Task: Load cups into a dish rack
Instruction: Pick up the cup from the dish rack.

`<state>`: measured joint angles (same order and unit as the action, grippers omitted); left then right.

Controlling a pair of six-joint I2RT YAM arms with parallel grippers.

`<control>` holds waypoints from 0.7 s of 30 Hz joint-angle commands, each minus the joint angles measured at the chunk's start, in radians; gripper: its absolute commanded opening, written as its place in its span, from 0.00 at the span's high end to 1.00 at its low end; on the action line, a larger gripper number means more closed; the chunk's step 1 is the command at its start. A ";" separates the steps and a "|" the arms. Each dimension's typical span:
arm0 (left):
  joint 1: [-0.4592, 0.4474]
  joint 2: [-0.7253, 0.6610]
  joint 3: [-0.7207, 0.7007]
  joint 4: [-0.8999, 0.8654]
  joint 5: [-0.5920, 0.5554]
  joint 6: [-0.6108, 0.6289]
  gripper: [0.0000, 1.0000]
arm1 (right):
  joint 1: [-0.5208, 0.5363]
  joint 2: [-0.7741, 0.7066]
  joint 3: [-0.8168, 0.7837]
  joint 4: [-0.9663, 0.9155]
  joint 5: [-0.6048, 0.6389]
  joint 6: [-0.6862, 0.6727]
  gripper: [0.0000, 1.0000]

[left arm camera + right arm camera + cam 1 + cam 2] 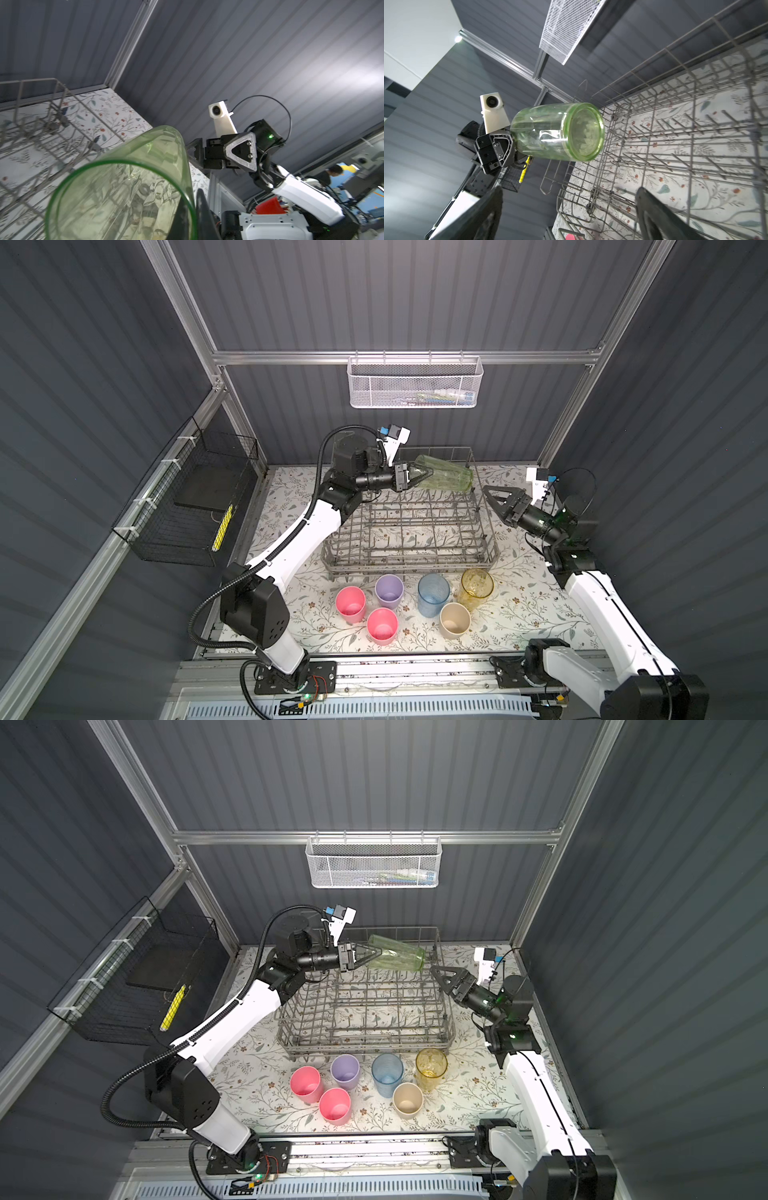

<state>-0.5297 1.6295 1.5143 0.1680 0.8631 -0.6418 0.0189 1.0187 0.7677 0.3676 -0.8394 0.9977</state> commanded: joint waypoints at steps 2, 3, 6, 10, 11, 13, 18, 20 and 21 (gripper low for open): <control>-0.005 -0.002 -0.035 0.325 0.102 -0.189 1.00 | 0.035 0.025 -0.017 0.211 -0.051 0.110 0.01; -0.006 -0.002 -0.042 0.339 0.102 -0.199 1.00 | 0.044 0.026 -0.011 0.187 -0.044 0.096 0.01; -0.005 0.001 -0.060 0.392 0.118 -0.236 1.00 | 0.065 0.025 -0.009 0.135 -0.019 0.051 0.01; -0.010 0.012 -0.085 0.484 0.135 -0.306 1.00 | 0.079 0.036 -0.010 0.183 -0.021 0.074 0.01; -0.012 0.016 -0.090 0.514 0.138 -0.330 1.00 | 0.084 0.039 -0.007 0.193 -0.020 0.077 0.01; -0.018 0.025 -0.092 0.536 0.142 -0.346 1.00 | 0.090 0.043 -0.004 0.223 -0.011 0.089 0.01; -0.028 0.030 -0.092 0.538 0.149 -0.343 1.00 | 0.095 0.072 0.021 0.258 -0.009 0.106 0.01; -0.032 0.030 -0.092 0.539 0.151 -0.343 1.00 | 0.095 0.087 0.022 0.283 -0.006 0.123 0.01; -0.032 0.030 -0.092 0.537 0.150 -0.342 1.00 | 0.097 0.092 0.022 0.300 -0.006 0.130 0.01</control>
<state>-0.5560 1.6623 1.4178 0.6353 0.9936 -0.9714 0.1112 1.0973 0.7650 0.5903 -0.8486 1.1004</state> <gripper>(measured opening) 0.079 0.988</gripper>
